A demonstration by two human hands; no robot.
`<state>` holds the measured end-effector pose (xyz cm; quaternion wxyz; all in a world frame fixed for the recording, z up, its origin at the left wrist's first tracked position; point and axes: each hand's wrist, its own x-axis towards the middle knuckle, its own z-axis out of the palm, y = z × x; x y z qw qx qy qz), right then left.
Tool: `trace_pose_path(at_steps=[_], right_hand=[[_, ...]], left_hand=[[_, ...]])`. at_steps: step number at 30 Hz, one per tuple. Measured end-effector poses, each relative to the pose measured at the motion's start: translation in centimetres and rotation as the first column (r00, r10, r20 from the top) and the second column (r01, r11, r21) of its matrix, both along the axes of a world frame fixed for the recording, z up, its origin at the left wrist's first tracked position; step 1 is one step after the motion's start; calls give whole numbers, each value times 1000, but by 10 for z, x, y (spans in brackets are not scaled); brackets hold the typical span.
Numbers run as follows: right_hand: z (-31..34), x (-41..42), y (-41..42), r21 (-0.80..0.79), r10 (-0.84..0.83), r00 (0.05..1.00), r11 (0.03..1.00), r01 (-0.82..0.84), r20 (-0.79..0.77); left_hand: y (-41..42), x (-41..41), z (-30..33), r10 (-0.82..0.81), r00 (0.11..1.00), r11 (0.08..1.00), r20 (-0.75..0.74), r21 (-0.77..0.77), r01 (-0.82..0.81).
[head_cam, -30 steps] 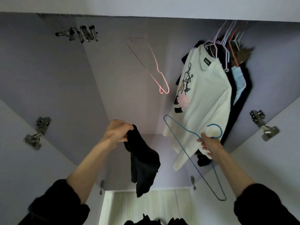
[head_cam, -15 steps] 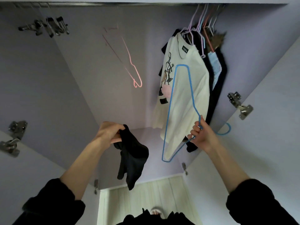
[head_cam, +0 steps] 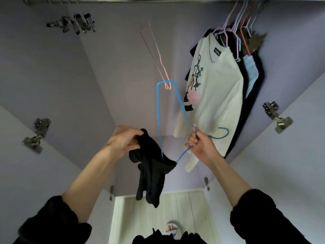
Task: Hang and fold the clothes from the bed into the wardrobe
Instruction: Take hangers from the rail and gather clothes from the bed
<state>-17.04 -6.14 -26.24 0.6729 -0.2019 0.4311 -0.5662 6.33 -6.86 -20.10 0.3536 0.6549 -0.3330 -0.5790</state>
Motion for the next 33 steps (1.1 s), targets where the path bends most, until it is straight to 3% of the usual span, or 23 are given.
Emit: trace_pose_path(at_steps=[2, 4, 8, 11, 14, 15, 17, 19, 24, 30, 33], right_hand=[[-8, 10, 2, -26, 55, 945, 997, -67, -324], [-6, 12, 3, -7, 84, 804, 994, -109, -589], [11, 4, -4, -26, 95, 481, 971, -239, -872], [22, 10, -12, -63, 43, 335, 952, -299, -941], [31, 26, -20, -32, 36, 162, 917, -398, -986], [37, 31, -23, -23, 41, 142, 907, -420, -989], [49, 40, -27, -22, 68, 195, 905, -425, -979], [60, 45, -30, -15, 100, 248, 905, -425, -964], [72, 41, -38, 10, 126, 233, 895, -445, -964], [80, 26, -38, -25, 206, 363, 841, -540, -909], [66, 0, -38, -7, 175, 261, 818, -576, -949]], left_hand=[[1, 11, 7, 24, 999, 999, -29, -26, -25], [1, 27, 9, 89, 995, 995, -38, -37, -90], [5, 62, 8, 232, 973, 973, -15, -15, -232], [6, 68, 6, 183, 947, 983, 263, -70, -171], [7, 56, 5, 62, 829, 978, 555, -200, 61], [8, 51, 7, 27, 774, 967, 633, -213, 140], [11, 39, 8, -39, 679, 936, 733, -211, 282], [13, 31, 4, -99, 615, 890, 783, -206, 406], [15, 29, -6, -203, 507, 732, 838, -213, 647], [12, 29, -6, 151, 599, 742, 786, -491, 456], [10, 36, 1, 239, 595, 742, 768, -539, 398]])
